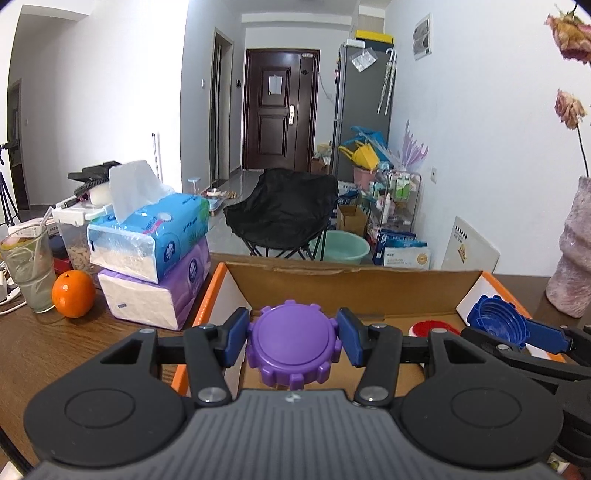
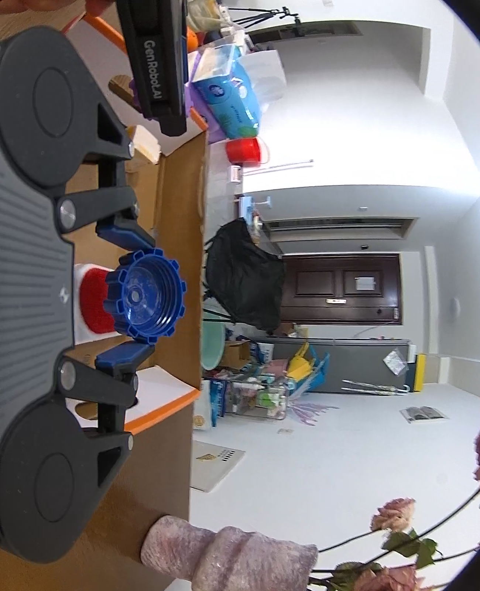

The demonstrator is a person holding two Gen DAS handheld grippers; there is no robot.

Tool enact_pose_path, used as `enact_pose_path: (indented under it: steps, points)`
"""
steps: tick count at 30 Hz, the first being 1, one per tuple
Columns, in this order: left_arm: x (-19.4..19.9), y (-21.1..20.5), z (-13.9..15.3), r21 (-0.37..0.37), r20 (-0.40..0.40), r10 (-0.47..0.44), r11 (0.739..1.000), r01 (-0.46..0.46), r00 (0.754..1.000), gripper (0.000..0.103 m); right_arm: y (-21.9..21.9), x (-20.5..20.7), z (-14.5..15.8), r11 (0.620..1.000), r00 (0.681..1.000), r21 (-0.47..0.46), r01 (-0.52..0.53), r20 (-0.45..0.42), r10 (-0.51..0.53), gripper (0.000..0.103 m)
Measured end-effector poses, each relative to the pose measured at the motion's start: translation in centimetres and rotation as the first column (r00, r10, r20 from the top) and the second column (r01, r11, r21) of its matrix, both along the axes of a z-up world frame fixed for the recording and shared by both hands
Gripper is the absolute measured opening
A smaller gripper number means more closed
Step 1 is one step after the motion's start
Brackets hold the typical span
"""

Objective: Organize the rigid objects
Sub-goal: 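Open the left tool to drop the purple cap while the right tool drops the blue cap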

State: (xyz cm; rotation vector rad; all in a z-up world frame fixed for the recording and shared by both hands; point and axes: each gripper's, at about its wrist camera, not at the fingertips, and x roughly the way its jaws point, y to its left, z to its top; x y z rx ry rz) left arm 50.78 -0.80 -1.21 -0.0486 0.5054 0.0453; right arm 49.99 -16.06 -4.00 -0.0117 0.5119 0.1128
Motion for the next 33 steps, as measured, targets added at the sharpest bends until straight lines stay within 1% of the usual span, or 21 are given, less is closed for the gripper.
enact_pose_path:
  steps: [5, 9, 16, 18, 20, 21, 22, 23, 24, 27, 33]
  points:
    - [0.7, -0.2, -0.8, 0.013, -0.042, -0.007, 1.0, 0.008, 0.999, 0.054, 0.3, 0.5, -0.4, 1.0, 0.999, -0.008, -0.006, -0.039, 0.006, 0.053]
    - [1.1, -0.3, -1.2, 0.02, -0.074, -0.003, 1.0, 0.004, 0.997, 0.054, 0.4, 0.6, -0.4, 1.0, 0.999, -0.011, -0.004, -0.05, 0.003, 0.053]
    - [1.1, -0.2, -1.2, 0.021, -0.084, -0.014, 1.0, 0.015, 0.996, 0.055, 0.3, 0.6, -0.2, 1.0, 0.999, -0.013, -0.002, -0.047, 0.001, 0.053]
    - [1.0, -0.2, -1.1, 0.03, -0.086, -0.008, 0.999, 0.01, 0.996, 0.063, 0.1, 0.5, 0.0, 1.0, 0.999, -0.008, -0.006, -0.047, 0.006, 0.053]
    - [0.9, -0.1, -0.9, 0.042, -0.079, 0.005, 0.999, -0.002, 0.997, 0.08, -0.1, 0.5, 0.0, 1.0, 0.999, -0.011, 0.0, -0.047, -0.001, 0.062]
    - [0.8, 0.0, -0.8, 0.047, -0.074, 0.015, 0.999, -0.012, 0.997, 0.084, -0.3, 0.4, 0.1, 1.0, 0.999, -0.016, 0.013, -0.044, -0.014, 0.08]
    - [0.8, 0.2, -0.7, 0.047, -0.07, 0.025, 0.999, -0.021, 0.997, 0.091, -0.3, 0.3, 0.1, 0.999, 0.999, -0.021, 0.028, -0.035, -0.028, 0.093]
    - [0.7, 0.3, -0.6, 0.043, -0.066, 0.032, 0.999, -0.029, 0.997, 0.1, -0.4, 0.2, 0.3, 0.999, 0.999, -0.025, 0.035, -0.025, -0.036, 0.096]
    - [0.6, 0.4, -0.4, 0.038, -0.059, 0.042, 0.999, -0.039, 0.997, 0.103, -0.4, 0.0, 0.4, 0.999, 0.999, -0.028, 0.039, -0.018, -0.04, 0.099]
    - [0.5, 0.5, -0.2, 0.039, -0.052, 0.054, 0.998, -0.052, 0.997, 0.103, -0.6, -0.3, 0.8, 0.999, 0.999, -0.018, 0.047, -0.006, -0.047, 0.103]
    - [0.4, 0.5, -0.1, 0.042, -0.052, 0.062, 0.997, -0.06, 0.997, 0.103, -0.7, -0.5, 0.9, 0.999, 0.999, -0.019, 0.043, -0.001, -0.043, 0.103]
